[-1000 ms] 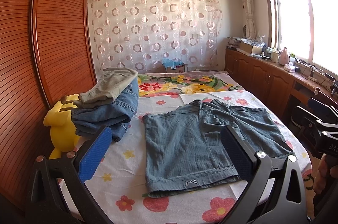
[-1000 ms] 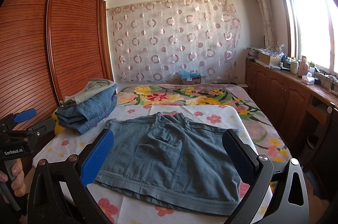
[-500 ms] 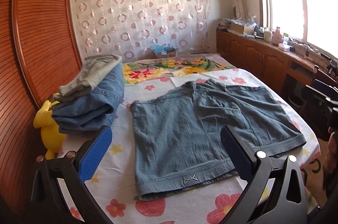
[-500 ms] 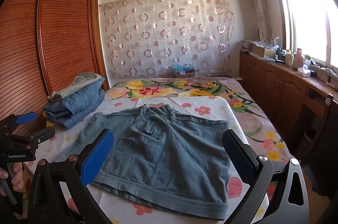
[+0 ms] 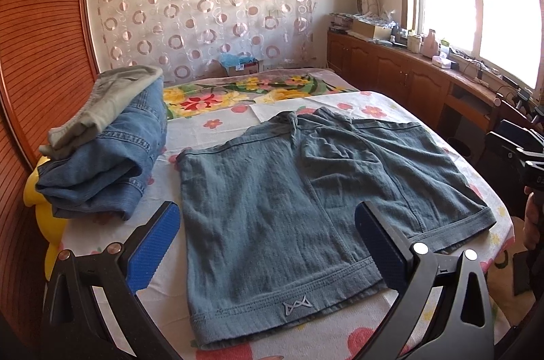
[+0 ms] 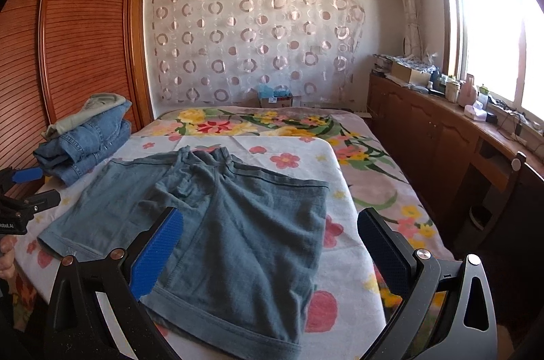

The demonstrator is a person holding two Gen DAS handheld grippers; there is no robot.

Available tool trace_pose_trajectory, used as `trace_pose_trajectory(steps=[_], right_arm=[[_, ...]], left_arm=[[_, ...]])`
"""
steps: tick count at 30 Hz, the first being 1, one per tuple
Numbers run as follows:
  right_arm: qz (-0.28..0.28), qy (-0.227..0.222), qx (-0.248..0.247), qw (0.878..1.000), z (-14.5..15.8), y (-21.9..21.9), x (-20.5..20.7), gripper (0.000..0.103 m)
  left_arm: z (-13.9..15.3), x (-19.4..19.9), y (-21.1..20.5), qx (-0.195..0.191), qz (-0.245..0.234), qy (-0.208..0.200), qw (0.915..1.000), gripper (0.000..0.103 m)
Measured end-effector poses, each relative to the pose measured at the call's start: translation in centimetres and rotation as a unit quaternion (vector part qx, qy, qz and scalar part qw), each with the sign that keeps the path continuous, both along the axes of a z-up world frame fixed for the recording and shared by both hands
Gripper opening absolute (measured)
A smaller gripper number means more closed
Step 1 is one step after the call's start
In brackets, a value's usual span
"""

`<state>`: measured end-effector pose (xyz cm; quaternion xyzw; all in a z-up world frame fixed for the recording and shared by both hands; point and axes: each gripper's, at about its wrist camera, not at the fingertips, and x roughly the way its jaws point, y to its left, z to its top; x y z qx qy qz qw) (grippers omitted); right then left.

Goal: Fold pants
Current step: 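Reach the right gripper to a shorts leg hem and close on it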

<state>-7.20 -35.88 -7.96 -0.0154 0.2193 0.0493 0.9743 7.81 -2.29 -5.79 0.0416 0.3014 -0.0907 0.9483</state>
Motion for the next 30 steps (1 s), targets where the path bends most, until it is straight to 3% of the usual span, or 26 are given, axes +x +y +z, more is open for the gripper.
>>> trace_pose_trajectory(steps=[6, 12, 17, 22, 25, 30], right_arm=[[-0.012, 0.018, -0.007, 1.0, 1.2, 0.0, 1.5, 0.099], [0.0, 0.045, 0.0, 0.999, 1.5, -0.8, 3.8, 0.088], [0.011, 0.084, 0.017, 0.996, 1.0, -1.4, 6.6, 0.068], [0.027, 0.127, 0.037, 0.991, 0.7, -1.9, 9.6, 0.055], [0.019, 0.159, 0.055, 0.986, 0.4, -3.3, 11.2, 0.04], [0.005, 0.192, 0.096, 0.977, 0.9, -4.4, 13.6, 0.037]], left_arm=[[0.2, 1.1, -0.8, -0.005, -0.024, 0.0, 0.9997, 0.103], [0.4, 1.9, -1.8, -0.013, -0.047, 0.004, 0.9988, 0.103], [0.2, 2.6, -2.3, -0.025, -0.056, 0.016, 0.998, 0.103], [-0.4, 2.8, -2.8, -0.023, -0.061, 0.028, 0.9975, 0.103], [-0.8, 3.1, -2.7, -0.024, -0.059, 0.036, 0.9973, 0.103], [-1.5, 3.2, -2.4, -0.025, -0.057, 0.045, 0.997, 0.103]])
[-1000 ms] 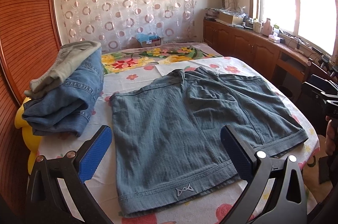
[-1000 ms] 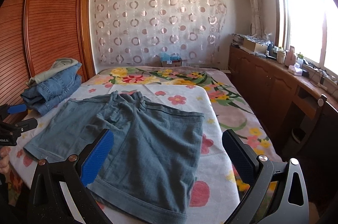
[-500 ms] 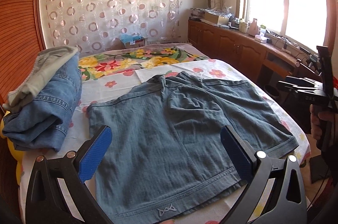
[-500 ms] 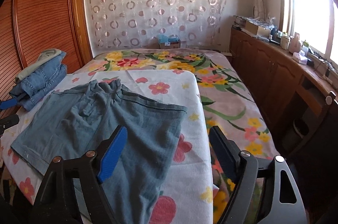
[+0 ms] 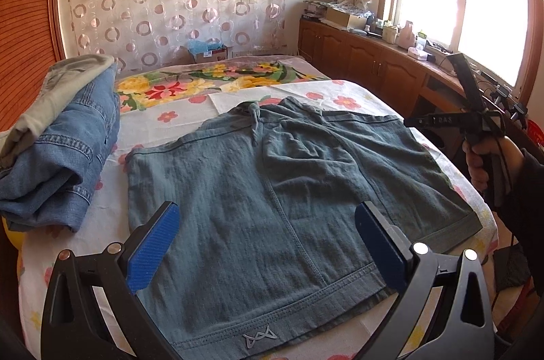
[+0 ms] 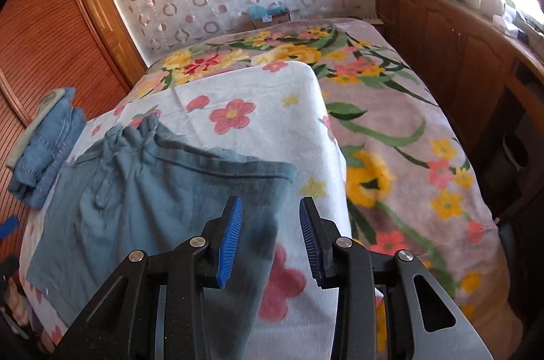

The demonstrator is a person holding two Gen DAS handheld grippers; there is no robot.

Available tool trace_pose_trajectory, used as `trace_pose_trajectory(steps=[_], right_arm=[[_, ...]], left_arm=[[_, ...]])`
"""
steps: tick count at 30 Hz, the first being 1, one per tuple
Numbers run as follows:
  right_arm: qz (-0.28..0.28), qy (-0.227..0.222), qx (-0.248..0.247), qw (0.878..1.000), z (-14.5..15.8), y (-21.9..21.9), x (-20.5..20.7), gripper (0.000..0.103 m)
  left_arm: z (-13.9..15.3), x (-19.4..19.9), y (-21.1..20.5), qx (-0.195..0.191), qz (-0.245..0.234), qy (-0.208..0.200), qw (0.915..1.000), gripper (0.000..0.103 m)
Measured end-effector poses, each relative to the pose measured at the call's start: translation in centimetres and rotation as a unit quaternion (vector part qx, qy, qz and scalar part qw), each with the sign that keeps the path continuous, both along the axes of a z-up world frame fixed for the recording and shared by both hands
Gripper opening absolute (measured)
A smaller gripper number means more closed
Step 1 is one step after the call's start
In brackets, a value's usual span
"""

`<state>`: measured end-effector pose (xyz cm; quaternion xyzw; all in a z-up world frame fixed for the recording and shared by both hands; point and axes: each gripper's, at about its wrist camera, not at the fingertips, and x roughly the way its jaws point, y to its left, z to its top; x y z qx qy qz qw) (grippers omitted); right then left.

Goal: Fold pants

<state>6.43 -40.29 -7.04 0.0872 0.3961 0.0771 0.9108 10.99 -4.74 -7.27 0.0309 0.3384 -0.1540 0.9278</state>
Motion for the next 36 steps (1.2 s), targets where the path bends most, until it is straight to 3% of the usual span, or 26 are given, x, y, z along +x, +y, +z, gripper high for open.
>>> trace_pose_trajectory(steps=[6, 12, 14, 18, 26, 34, 36], right_arm=[[0.006, 0.01, -0.013, 1.0, 0.3, 0.1, 0.8, 0.034], [0.016, 0.01, 0.003, 1.0, 0.0, -0.1, 1.4, 0.007], [0.011, -0.007, -0.016, 1.0, 0.6, -0.2, 1.3, 0.002], [-0.025, -0.038, -0.04, 0.998, 1.7, -1.0, 0.7, 0.002], [-0.041, -0.026, -0.046, 0.998, 0.3, -2.8, -0.3, 0.002], [0.002, -0.068, -0.059, 0.996, 2.0, 1.3, -5.3, 0.002], [0.019, -0.076, -0.058, 0.995, 2.1, 2.1, -7.1, 0.009]], left_arm=[[-0.8, -0.1, 0.3, 0.0, 0.003, 0.01, 0.9999, 0.103], [-1.4, -0.1, 0.6, -0.005, 0.005, 0.017, 0.9998, 0.103], [-1.5, -0.1, 0.8, -0.006, 0.006, 0.019, 0.9998, 0.103], [-1.8, -0.1, 1.0, -0.008, 0.009, 0.022, 0.9997, 0.103], [-1.6, -0.5, 2.0, -0.018, 0.021, 0.013, 0.9995, 0.103], [-1.9, -0.9, 3.7, -0.007, 0.034, 0.027, 0.999, 0.103], [-1.9, -1.1, 4.2, -0.01, 0.032, 0.036, 0.9988, 0.103]])
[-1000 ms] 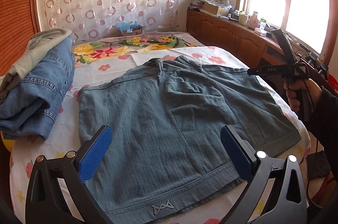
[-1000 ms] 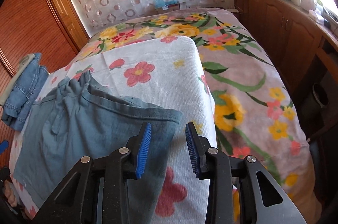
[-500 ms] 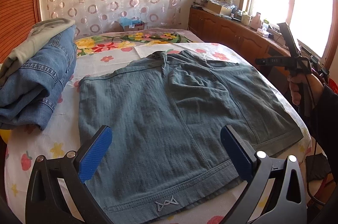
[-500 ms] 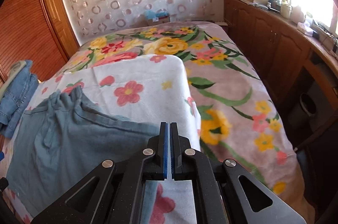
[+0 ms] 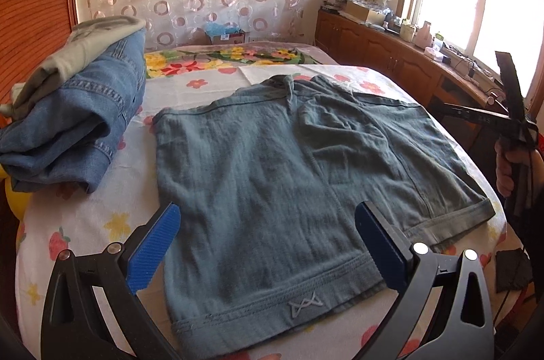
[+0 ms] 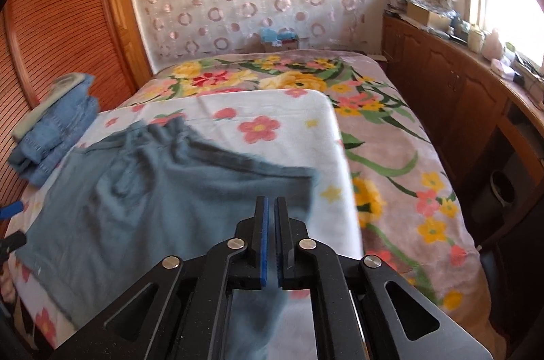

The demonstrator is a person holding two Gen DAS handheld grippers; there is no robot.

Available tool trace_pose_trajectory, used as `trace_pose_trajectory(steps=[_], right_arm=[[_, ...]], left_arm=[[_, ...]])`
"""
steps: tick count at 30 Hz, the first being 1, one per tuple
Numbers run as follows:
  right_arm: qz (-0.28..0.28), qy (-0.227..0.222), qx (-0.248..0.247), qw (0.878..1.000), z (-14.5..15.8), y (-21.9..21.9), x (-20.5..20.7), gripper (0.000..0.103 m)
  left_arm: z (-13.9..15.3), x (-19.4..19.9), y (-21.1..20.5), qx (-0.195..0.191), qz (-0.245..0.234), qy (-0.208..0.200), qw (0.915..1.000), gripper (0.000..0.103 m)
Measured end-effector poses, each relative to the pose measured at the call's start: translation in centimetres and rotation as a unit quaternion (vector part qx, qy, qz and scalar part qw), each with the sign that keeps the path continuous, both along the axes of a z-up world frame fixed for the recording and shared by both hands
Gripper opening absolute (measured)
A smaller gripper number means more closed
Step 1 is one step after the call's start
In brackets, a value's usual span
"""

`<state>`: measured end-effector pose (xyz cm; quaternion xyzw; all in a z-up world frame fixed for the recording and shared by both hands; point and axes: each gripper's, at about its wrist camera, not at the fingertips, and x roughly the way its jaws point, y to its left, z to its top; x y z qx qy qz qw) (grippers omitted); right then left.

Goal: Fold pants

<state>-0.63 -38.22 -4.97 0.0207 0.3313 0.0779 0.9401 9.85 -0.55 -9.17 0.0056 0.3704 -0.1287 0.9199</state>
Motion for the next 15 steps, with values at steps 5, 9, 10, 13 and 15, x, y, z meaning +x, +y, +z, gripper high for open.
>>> trace_pose_trajectory(steps=[5, 9, 10, 13, 15], right_arm=[[0.031, -0.01, 0.001, 0.999, -1.1, 1.3, -4.4, 0.037], [0.048, -0.012, 0.003, 0.999, -2.1, 1.9, -6.6, 0.038], [0.05, -0.012, 0.004, 0.999, -2.3, 2.0, -7.0, 0.038], [0.061, -0.008, 0.022, 0.998, -2.6, 1.6, -8.0, 0.038], [0.062, -0.007, 0.021, 0.998, -2.9, 1.4, -8.5, 0.038]], left_arm=[[-0.3, -1.2, 1.4, 0.003, 0.008, 0.004, 1.0, 0.103], [-1.0, -2.1, 2.6, 0.008, 0.02, 0.013, 0.9997, 0.103], [-1.1, -2.4, 2.9, 0.006, 0.021, 0.014, 0.9997, 0.103], [-1.4, -3.1, 3.6, 0.002, 0.022, 0.014, 0.9997, 0.103], [-1.7, -3.4, 4.0, -0.003, 0.025, 0.02, 0.9995, 0.103]])
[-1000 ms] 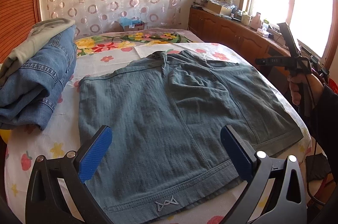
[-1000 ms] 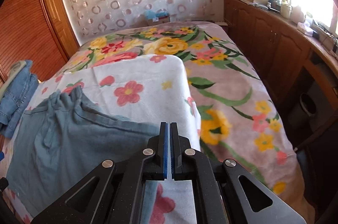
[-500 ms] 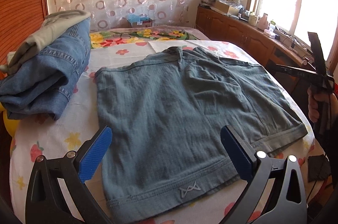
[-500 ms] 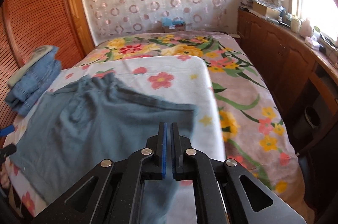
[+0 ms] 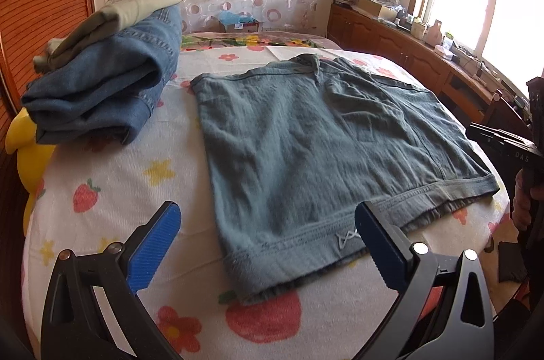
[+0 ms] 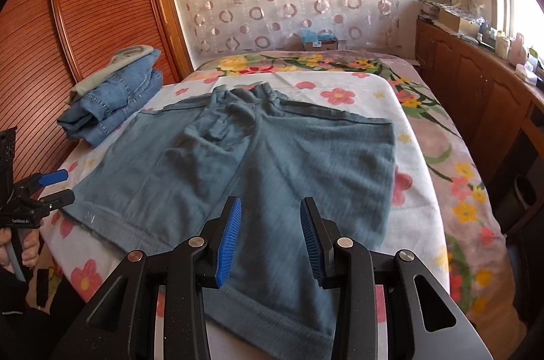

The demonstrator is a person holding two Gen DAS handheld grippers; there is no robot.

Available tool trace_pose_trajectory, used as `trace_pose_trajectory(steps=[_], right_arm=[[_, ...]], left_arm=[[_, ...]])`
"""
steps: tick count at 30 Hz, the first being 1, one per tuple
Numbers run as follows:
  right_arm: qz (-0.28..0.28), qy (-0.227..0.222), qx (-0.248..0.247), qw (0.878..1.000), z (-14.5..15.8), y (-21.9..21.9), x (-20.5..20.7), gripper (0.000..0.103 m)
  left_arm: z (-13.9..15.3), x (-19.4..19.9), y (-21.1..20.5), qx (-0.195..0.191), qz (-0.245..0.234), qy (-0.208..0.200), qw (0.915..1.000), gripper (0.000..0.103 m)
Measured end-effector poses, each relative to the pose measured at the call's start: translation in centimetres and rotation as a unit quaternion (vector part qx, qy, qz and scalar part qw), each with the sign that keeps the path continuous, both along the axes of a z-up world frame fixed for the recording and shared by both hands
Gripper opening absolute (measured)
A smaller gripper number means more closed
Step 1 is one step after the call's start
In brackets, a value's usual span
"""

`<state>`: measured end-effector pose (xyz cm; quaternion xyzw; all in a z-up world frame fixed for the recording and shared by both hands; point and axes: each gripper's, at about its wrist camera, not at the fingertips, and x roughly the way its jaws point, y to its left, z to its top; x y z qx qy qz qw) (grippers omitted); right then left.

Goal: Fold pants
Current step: 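Lower the left gripper onto a leg hem and close on it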

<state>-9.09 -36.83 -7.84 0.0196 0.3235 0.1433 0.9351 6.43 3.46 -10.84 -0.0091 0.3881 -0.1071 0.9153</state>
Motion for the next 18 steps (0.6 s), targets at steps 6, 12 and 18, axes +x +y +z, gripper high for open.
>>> trace_pose_trajectory(steps=[6, 12, 18], right_arm=[[-0.003, -0.006, 0.0, 1.0, 0.0, -0.2, -1.2, 0.038], [0.004, -0.007, -0.01, 1.0, -0.3, 0.9, -2.8, 0.038], [0.01, -0.004, -0.012, 1.0, 0.2, 2.4, -2.3, 0.052]], left_arm=[[-0.6, -0.5, 1.1, -0.01, 0.008, 0.011, 0.9999, 0.091], [-0.5, -1.9, 2.4, -0.014, 0.022, 0.006, 0.9997, 0.081], [-0.9, -2.4, 3.0, -0.014, 0.029, 0.011, 0.9994, 0.064]])
